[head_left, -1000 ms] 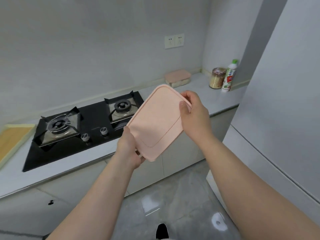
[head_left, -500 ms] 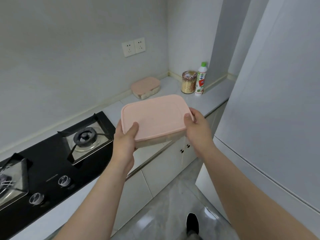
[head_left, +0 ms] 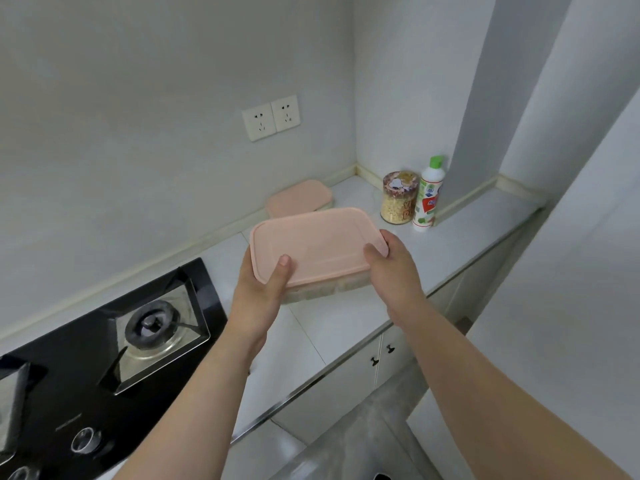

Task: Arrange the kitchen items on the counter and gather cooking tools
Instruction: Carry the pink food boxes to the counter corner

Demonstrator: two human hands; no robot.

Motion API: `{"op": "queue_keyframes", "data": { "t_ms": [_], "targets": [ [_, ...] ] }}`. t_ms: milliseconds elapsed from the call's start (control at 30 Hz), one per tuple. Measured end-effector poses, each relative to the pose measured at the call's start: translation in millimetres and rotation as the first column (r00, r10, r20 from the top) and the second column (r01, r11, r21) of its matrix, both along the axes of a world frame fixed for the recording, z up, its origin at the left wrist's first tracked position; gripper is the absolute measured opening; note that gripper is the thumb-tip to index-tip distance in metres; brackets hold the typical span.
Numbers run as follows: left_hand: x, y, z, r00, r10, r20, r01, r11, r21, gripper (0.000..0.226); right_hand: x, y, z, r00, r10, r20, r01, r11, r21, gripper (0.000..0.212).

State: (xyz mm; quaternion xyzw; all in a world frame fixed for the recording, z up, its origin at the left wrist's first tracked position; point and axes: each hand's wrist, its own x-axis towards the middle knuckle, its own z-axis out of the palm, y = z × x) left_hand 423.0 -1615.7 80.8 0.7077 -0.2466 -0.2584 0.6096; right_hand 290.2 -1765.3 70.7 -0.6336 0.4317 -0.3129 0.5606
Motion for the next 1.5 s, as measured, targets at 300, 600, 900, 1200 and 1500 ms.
{"op": "queue_keyframes", "data": {
  "t_ms": [300, 600, 900, 1200, 1500],
  "targets": [
    [69, -49, -15, 0.997, -0.029, 0.068, 0.024, 0.998, 0.062, 0.073, 73, -60, -17, 0.994, 0.067, -0.085, -0.063, 0.997, 0.049, 0.025],
    [160, -98, -38, 0.993, -0.11, 0.033, 0.105, 0.984, 0.141, 0.081, 165, -116, -24, 0.987, 0.034, -0.159, -0.027, 0.999, 0.042, 0.018],
    [220, -161, -58, 0.996, -0.086, -0.034, 0.092, 0.975, 0.203, 0.071, 232, -190, -40, 0.981, 0.004, -0.194, 0.003, 0.999, 0.036, 0.029],
    [269, -229, -99, 0.97, 0.127, -0.209, -0.073, 0.965, 0.252, 0.061, 317, -274, -79, 0.958, 0.112, -0.265, -0.116, 0.993, 0.0, 0.029],
    [301, -263, -130, 0.949, 0.204, -0.24, -0.137, 0.954, 0.266, 0.055, 352, -309, -111, 0.945, 0.153, -0.29, -0.156, 0.988, 0.011, 0.04]
  ]
}}
